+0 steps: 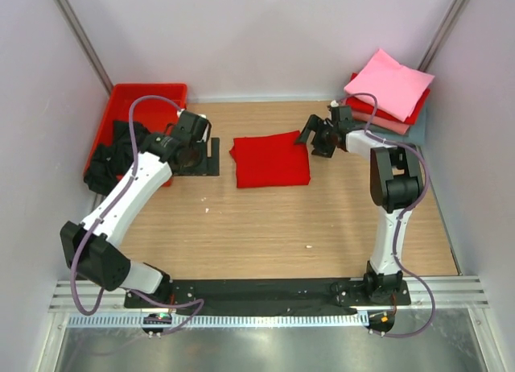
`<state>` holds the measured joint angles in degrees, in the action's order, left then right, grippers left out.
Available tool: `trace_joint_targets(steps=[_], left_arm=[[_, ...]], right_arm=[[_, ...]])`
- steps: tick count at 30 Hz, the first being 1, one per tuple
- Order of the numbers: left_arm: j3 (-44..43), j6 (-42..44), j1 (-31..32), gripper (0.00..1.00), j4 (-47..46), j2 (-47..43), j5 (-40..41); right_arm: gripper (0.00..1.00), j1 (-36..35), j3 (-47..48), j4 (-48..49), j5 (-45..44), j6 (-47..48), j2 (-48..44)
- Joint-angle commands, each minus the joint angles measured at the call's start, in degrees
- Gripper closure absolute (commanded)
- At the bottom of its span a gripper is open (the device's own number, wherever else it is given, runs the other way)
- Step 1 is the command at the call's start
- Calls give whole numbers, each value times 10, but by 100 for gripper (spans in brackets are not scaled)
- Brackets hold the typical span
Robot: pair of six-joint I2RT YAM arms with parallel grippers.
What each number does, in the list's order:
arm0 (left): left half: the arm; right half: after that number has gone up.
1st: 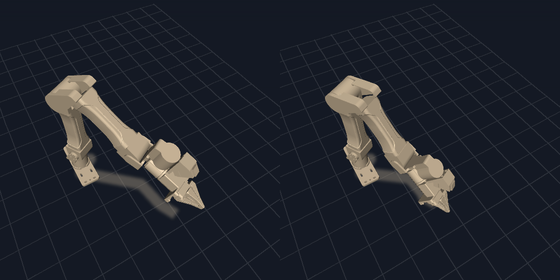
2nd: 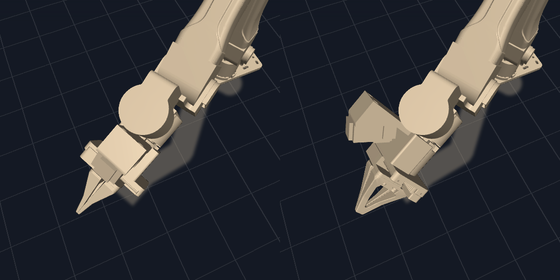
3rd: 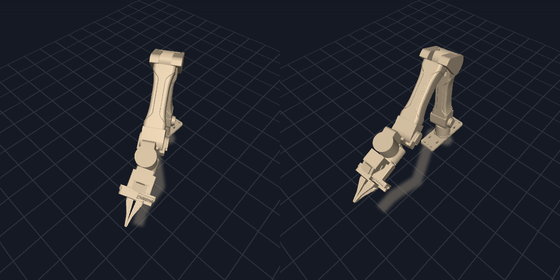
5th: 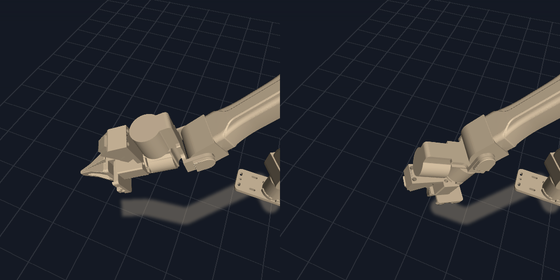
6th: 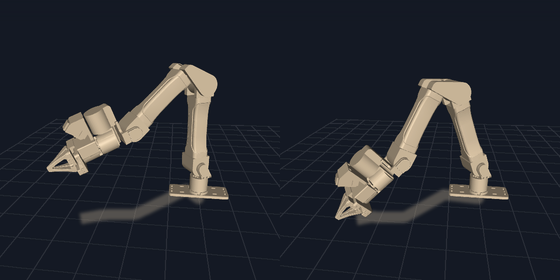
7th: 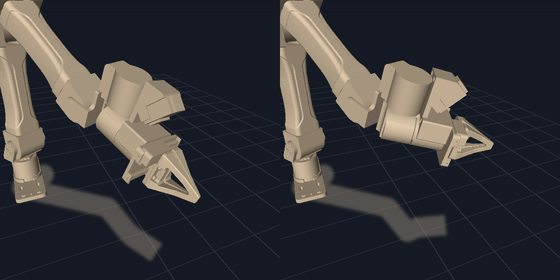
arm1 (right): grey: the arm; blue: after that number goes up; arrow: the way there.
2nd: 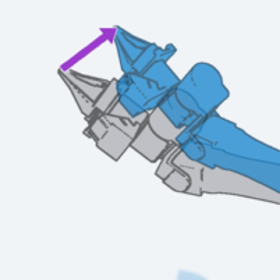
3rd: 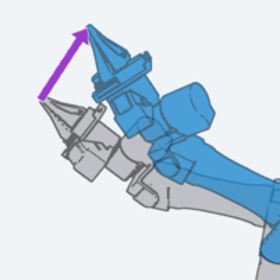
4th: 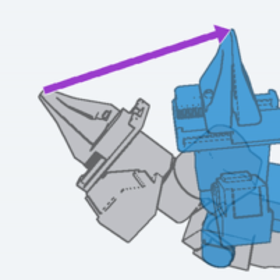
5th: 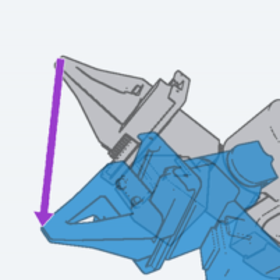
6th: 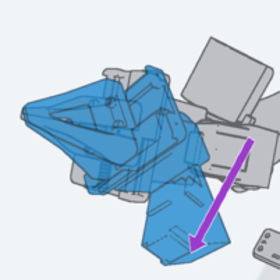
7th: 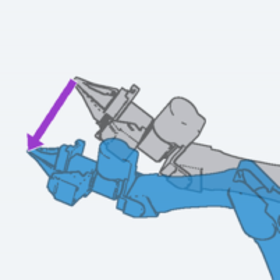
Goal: Fold and stack the t-shirts
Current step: Neatly place the folded tshirt to the corner
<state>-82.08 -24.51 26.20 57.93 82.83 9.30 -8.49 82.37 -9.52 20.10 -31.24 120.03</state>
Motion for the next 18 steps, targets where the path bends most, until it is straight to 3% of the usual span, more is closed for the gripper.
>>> trace_joint_targets(steps=[1,5,9,11,14,15,17,18], left_arm=[[39,20,-4,17,-34,-11,83],[65,20,-4,18,-55,-1,93],[68,26,-4,18,-50,6,120],[72,26,-4,18,-54,1,118],[77,28,-4,18,-55,-1,124],[78,28,-4,18,-55,-2,125],[81,27,-4,18,-55,-2,125],[82,25,-4,18,-55,-4,123]], right_arm=[[11,-4,-24,46,15,-2,32],[21,-8,-32,83,42,-9,69],[37,-12,-74,156,70,-41,70],[39,-18,-93,192,88,-54,69],[53,-21,-128,251,127,-97,69],[65,-22,-135,290,136,-121,69],[76,-22,-148,326,158,-144,69],[96,-22,-150,359,179,-160,69]])
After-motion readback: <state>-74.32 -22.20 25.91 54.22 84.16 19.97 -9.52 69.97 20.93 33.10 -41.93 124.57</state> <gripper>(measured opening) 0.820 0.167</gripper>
